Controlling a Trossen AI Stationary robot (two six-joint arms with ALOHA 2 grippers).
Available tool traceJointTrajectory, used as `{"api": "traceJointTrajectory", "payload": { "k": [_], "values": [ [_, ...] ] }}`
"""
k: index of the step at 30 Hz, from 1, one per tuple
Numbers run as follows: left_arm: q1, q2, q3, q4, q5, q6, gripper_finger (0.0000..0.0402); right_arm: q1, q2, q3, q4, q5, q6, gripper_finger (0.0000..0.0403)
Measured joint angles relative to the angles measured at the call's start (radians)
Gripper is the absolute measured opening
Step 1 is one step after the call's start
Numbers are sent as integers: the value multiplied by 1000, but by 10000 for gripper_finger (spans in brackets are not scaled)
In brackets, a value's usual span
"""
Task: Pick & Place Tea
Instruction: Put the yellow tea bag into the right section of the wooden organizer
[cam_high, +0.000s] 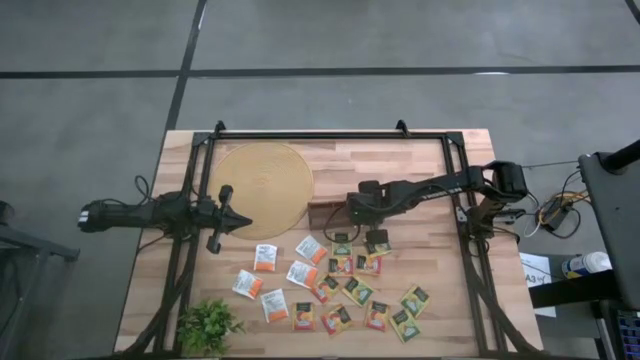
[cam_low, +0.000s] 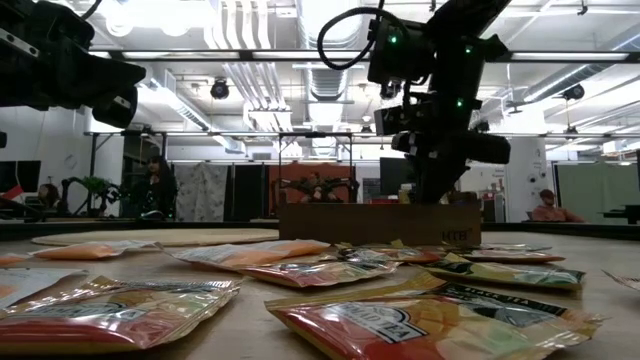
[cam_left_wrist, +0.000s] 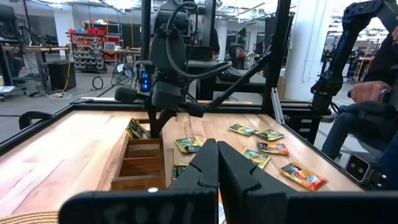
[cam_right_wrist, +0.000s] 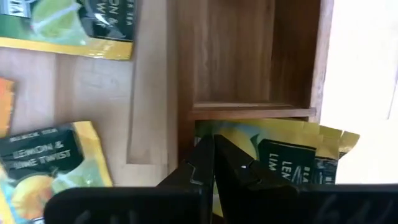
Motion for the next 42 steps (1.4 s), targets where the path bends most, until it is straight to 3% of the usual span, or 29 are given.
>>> {"api": "traceJointTrajectory", "payload": {
  "k": [11,30,42],
  "values": [
    [-1,0,0,0,0,0,0,-13,50,-6,21,9,10,8],
    [0,0,0,0,0,0,0,11,22,-6,29,271,58,8],
    [0,0,0,0,0,0,0,16,-31,-6,29,284,53,8]
  ]
}}
